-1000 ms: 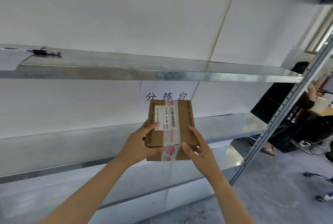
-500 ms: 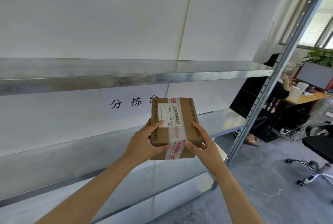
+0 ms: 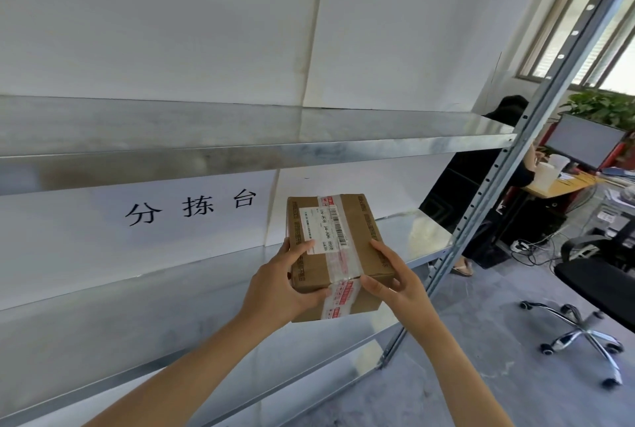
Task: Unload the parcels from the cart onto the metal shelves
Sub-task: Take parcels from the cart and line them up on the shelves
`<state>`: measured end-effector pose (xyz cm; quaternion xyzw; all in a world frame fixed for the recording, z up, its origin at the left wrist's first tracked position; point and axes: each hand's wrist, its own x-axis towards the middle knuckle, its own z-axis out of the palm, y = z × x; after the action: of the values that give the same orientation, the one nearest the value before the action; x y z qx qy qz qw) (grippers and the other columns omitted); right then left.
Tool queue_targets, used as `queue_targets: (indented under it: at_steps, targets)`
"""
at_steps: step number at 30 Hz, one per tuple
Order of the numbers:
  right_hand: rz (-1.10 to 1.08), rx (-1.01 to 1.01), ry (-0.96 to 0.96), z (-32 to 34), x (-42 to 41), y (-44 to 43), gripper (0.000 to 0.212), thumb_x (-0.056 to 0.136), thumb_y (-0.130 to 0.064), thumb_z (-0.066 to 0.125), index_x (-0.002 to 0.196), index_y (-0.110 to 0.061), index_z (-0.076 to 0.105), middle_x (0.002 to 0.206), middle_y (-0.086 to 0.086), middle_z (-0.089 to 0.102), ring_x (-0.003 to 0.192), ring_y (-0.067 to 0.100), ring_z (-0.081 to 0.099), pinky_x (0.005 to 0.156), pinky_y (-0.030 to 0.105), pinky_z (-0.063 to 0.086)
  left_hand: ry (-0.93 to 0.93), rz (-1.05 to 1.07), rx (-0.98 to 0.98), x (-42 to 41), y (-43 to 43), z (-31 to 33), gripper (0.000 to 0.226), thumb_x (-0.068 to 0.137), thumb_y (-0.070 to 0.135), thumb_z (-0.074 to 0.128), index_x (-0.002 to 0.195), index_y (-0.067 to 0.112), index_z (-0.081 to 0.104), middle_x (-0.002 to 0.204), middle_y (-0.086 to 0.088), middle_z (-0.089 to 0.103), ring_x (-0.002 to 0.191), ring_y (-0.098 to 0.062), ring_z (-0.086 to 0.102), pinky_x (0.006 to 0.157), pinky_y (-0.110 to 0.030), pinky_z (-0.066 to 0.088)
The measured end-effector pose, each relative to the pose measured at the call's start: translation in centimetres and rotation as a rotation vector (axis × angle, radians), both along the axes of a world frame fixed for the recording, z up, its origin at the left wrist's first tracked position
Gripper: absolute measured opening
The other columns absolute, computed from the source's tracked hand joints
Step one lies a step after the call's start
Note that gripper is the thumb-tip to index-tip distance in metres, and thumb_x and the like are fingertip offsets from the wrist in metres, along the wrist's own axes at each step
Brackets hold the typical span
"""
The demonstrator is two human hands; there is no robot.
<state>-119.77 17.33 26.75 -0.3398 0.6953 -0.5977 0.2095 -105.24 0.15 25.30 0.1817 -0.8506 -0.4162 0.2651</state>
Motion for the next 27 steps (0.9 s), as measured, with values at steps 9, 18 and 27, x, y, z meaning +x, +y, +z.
queue_targets:
  at_steps: [9,18,27]
  targets:
    - [0.009,0.038,-0.031,-0.4,-7.9,0.3,0.068,0.067,-0.043,0.082,0.129,-0.038,0.053,0.114,-0.018,0.066,0.103,0.014,0.067,0.08,0.029,0.057,-0.005,0.012,0.029,-7.4,1.0,-0.9,0.083,0.067,0.051,0.078,0.136,0.045,0.033,0.137,0.028,0.034,0.114,0.005,0.046,0.096,-0.026,0.05]
    - [0.006,0.031,-0.065,-1.3,-13.2,2.2,0.066,0.07,-0.019,0.076,0.129,-0.036,0.052,0.107,-0.017,0.067,0.099,0.013,0.067,0.077,0.027,0.057,-0.077,0.024,-0.008,-12.9,2.2,-0.9,0.082,0.066,0.05,0.079,0.135,0.045,0.035,0.13,0.032,0.033,0.104,0.005,0.047,0.092,-0.027,0.052]
    - [0.086,0.037,0.013,-1.8,-22.9,3.9,0.072,0.066,-0.018,0.078,0.13,-0.036,0.05,0.119,-0.009,0.062,0.099,0.011,0.066,0.077,0.024,0.056,-0.08,0.091,0.004,-21.0,5.0,-0.6,0.077,0.067,0.047,0.079,0.126,0.054,0.029,0.125,0.037,0.029,0.095,0.005,0.048,0.092,-0.02,0.048]
